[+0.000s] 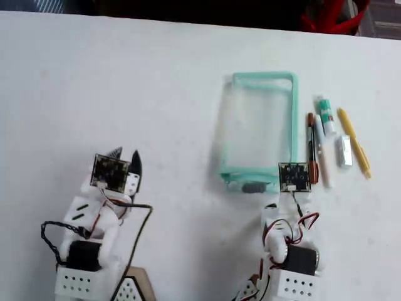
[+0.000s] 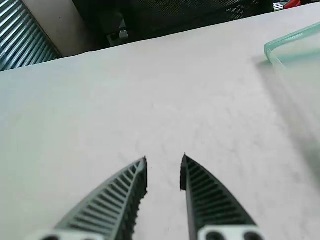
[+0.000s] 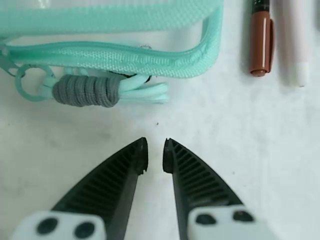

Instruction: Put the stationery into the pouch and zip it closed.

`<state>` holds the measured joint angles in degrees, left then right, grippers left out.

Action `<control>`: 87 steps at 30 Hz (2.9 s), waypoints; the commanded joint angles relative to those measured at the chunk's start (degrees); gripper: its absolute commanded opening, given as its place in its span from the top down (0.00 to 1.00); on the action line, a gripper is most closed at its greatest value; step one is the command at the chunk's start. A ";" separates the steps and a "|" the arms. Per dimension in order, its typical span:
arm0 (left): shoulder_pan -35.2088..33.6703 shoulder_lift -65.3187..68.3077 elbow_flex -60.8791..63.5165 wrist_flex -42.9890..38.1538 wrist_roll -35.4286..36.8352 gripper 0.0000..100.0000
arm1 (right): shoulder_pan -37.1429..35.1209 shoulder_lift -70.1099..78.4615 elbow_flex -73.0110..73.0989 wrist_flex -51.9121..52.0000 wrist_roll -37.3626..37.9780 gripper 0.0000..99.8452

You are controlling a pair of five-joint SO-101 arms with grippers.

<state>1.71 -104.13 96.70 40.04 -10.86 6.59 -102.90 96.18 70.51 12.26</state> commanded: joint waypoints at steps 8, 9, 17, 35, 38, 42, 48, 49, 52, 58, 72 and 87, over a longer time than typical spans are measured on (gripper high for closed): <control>0.22 -0.31 0.35 -3.43 0.18 0.88 | -7.87 -0.31 -14.42 -6.46 17.76 0.79; 0.22 -0.31 0.35 -3.43 0.18 0.88 | -11.38 -0.22 -14.33 -5.41 21.01 0.79; 0.66 -0.31 0.35 -2.55 0.18 0.88 | -24.31 0.04 -14.59 5.93 45.36 0.81; 2.33 -0.31 0.35 -1.14 0.18 0.88 | -25.54 30.46 -33.58 10.07 57.93 0.79; 2.24 -0.31 0.35 -0.88 0.18 0.88 | -26.33 44.62 -37.80 10.77 58.20 0.79; 2.24 -0.31 0.35 -0.62 0.18 0.88 | -26.33 59.74 -41.32 6.20 58.29 0.79; 1.98 -0.31 0.35 -0.62 0.18 0.88 | -25.89 72.84 -45.98 1.63 60.84 0.79; 1.98 -0.31 0.35 -0.62 0.18 0.88 | -25.36 74.07 -46.51 0.66 60.84 0.79; 1.98 -0.31 0.35 -0.62 0.18 0.88 | -23.78 76.88 -47.47 -2.07 61.10 0.79; 2.15 -0.31 0.35 -0.62 0.18 0.88 | -20.18 80.92 -47.38 -6.37 65.14 0.79; 2.24 -0.31 0.35 -0.62 0.18 0.88 | -16.84 93.23 -47.12 -18.15 68.40 0.86; 2.33 -0.31 -0.26 0.26 0.53 0.74 | -20.53 67.03 -47.56 -4.62 64.70 0.98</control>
<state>3.56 -104.04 97.05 39.34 -10.86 -11.60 -26.33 50.37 60.48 77.58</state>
